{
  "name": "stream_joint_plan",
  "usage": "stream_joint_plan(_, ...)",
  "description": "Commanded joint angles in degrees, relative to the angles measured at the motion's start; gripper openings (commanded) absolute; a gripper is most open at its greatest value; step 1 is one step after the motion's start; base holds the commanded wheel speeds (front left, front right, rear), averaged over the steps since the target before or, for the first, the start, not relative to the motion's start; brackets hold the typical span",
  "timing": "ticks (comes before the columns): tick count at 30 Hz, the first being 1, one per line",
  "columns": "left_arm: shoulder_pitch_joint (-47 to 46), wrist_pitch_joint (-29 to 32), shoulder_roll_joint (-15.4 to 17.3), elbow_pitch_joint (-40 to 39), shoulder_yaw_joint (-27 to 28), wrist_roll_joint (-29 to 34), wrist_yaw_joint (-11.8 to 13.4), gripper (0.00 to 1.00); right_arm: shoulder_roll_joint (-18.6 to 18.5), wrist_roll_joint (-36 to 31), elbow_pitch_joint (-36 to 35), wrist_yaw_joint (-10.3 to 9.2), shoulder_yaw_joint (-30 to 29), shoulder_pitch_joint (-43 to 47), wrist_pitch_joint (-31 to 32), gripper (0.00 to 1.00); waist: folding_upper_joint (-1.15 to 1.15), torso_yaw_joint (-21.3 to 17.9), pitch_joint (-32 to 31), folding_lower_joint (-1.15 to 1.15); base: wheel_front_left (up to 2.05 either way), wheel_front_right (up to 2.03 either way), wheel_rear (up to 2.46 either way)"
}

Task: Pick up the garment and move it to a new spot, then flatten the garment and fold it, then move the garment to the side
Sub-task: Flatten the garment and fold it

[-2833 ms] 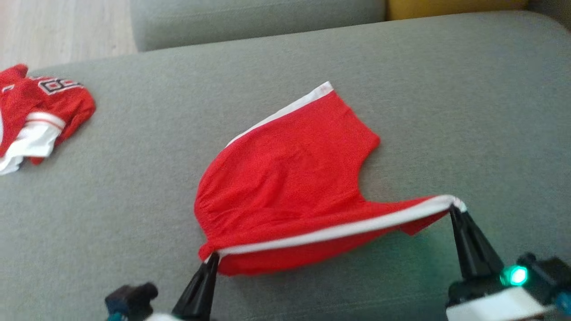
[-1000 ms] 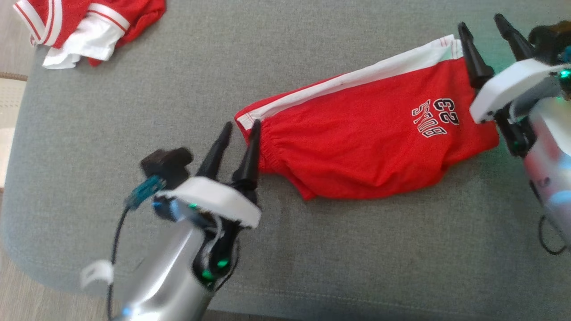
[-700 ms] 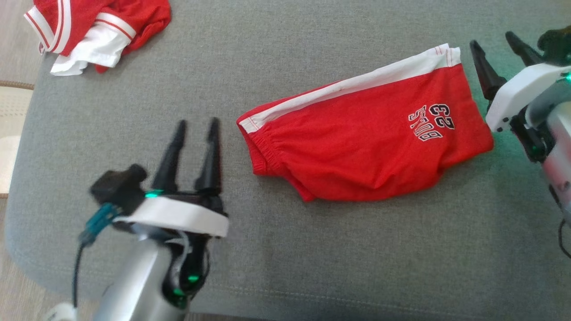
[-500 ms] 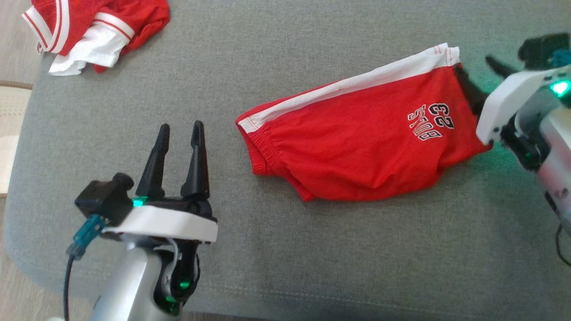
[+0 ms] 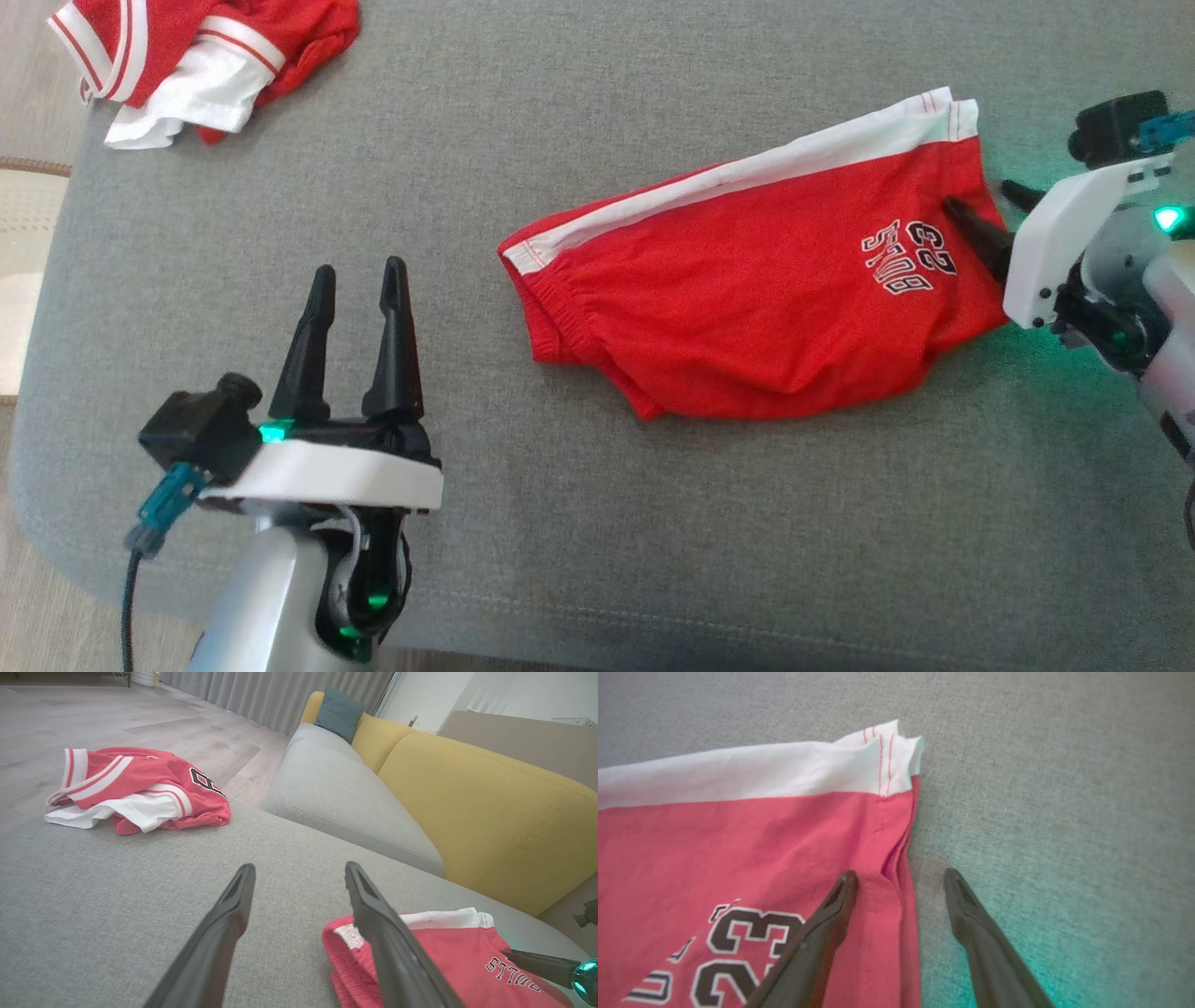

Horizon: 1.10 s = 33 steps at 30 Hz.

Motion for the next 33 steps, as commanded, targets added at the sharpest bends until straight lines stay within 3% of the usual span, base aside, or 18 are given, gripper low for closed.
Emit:
stream_joint_plan(1,-0.59,-0.68,0.04,-1.45,2.75,0.9,-0.41,1.0,-0.97,0.74,-1.03,-0.05,2.37,2.29,2.12,0.49,0.0,-0.11,-0.17,0.0,0.0,0.0,0.0)
stream_joint_plan(3,-0.57,-0.68,-0.14,-1.29,3.05,1.09,-0.56,1.0,-1.2,1.29,-1.63,-0.05,3.26,2.28,2.78,0.36,0.0,-0.22,-0.35,0.0,0.0,0.0,0.0)
stream_joint_plan(6,-0.55,-0.69,-0.38,-1.03,3.44,1.31,-0.82,1.0,-1.26,1.96,-2.01,-0.05,4.3,2.36,2.97,0.0,0.0,-0.46,-0.66,0.0,0.0,0.0,0.0)
stream_joint_plan(16,0.1,-0.69,-0.62,-1.06,5.27,3.02,-1.64,1.0,1.01,2.46,1.15,-0.05,3.7,2.3,-4.83,0.0,0.0,-3.52,-2.73,0.0,0.0,0.0,0.0)
stream_joint_plan(33,1.73,-0.6,1.0,-1.13,6.46,5.01,-2.0,1.0,4.78,2.99,4.37,-0.05,1.58,6.42,-12.06,0.0,0.0,-16.58,-5.33,0.0,0.0,0.0,0.0)
